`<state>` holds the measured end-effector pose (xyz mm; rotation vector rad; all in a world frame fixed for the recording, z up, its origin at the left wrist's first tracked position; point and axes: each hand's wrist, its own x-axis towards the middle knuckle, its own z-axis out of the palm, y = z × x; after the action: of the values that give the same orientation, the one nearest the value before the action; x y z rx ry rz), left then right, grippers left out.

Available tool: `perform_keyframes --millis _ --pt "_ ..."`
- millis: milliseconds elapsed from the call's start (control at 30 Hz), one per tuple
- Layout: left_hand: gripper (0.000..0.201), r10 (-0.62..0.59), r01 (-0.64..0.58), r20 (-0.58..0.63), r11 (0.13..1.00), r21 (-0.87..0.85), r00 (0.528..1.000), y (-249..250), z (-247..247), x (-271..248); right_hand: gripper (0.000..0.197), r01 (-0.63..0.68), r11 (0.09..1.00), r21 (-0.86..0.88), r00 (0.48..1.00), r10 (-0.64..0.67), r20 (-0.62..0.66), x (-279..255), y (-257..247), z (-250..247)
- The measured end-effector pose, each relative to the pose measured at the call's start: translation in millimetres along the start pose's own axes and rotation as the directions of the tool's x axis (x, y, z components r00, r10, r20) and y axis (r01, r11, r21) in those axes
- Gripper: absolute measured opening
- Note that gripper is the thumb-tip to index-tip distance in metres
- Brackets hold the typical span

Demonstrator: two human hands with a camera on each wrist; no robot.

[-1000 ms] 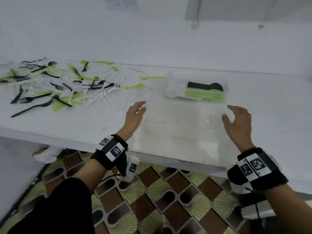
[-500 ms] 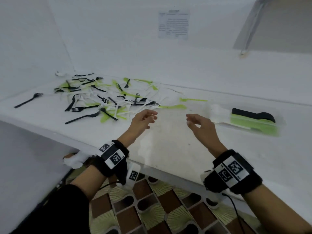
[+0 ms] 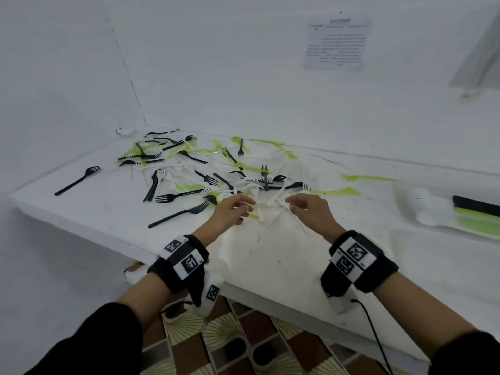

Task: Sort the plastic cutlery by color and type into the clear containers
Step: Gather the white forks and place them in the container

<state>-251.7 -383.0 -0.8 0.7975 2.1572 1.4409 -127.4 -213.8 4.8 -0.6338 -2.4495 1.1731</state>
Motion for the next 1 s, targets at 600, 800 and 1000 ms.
perform_keyframes --millis 600,800,1000 --pt "0.019 0.253 -0.357 0.320 0.876 0.325 0.913 15 1 146 0.027 -0.144 0.873 -0.466 0.923 0.288 0.255 112 38 5" --pt "0.018 0.220 -0.363 0.344 0.824 0.436 0.913 25 32 194 0.014 -0.326 0.915 -0.237 0.889 0.382 0.252 118 45 -9" --pt "0.046 0.064 -0.388 0.449 0.620 0.682 0.892 8 76 228 0.016 -0.355 0.935 0.006 0.935 0.355 -0.013 110 19 -30"
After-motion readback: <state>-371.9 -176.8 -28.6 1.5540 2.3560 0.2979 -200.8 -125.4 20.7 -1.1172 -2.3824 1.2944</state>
